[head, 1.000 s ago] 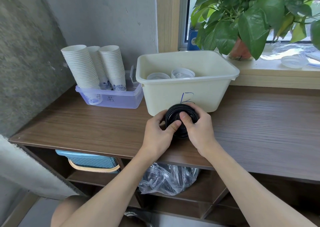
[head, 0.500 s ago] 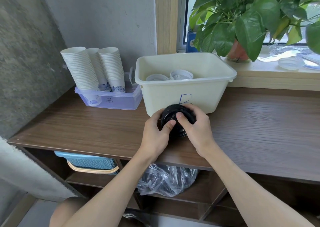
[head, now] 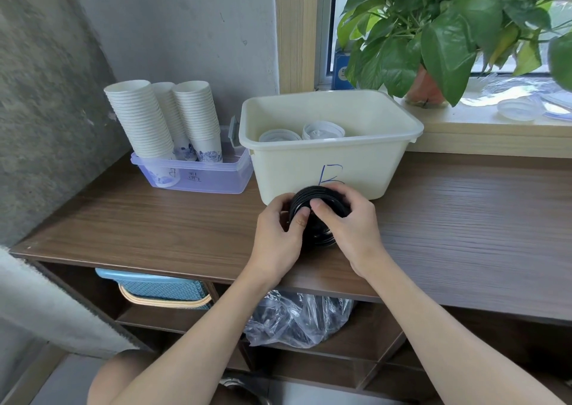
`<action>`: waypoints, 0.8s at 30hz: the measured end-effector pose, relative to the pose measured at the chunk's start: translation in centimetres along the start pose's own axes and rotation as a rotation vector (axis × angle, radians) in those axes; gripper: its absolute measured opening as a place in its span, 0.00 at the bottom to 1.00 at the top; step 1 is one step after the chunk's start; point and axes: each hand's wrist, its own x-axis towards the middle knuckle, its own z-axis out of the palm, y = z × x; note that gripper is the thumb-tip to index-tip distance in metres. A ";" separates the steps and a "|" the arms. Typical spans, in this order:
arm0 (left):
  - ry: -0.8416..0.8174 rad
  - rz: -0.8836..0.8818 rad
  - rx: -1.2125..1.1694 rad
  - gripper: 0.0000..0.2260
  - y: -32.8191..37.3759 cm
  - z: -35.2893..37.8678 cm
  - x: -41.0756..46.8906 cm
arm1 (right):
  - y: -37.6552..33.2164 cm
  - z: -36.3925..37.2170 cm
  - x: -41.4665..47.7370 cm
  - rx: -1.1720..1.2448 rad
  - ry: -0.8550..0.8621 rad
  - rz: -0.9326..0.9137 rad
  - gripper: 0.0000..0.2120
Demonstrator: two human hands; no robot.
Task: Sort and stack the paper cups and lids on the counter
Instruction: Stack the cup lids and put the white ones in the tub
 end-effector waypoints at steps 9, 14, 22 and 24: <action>0.014 -0.028 0.021 0.09 0.3 0.2 0.0 | 0.1 0.2 -0.2 -0.208 -0.028 -0.055 0.11; -0.015 0.007 0.041 0.08 0.5 0.3 0.0 | -0.1 0.1 -0.3 -0.182 0.010 -0.056 0.08; -0.049 -0.012 0.000 0.11 0.0 0.0 0.1 | 0.1 0.0 -0.1 -0.030 0.031 -0.041 0.11; -0.045 -0.025 -0.022 0.12 0.0 0.0 0.1 | 0.2 0.0 -0.1 -0.008 0.004 -0.006 0.14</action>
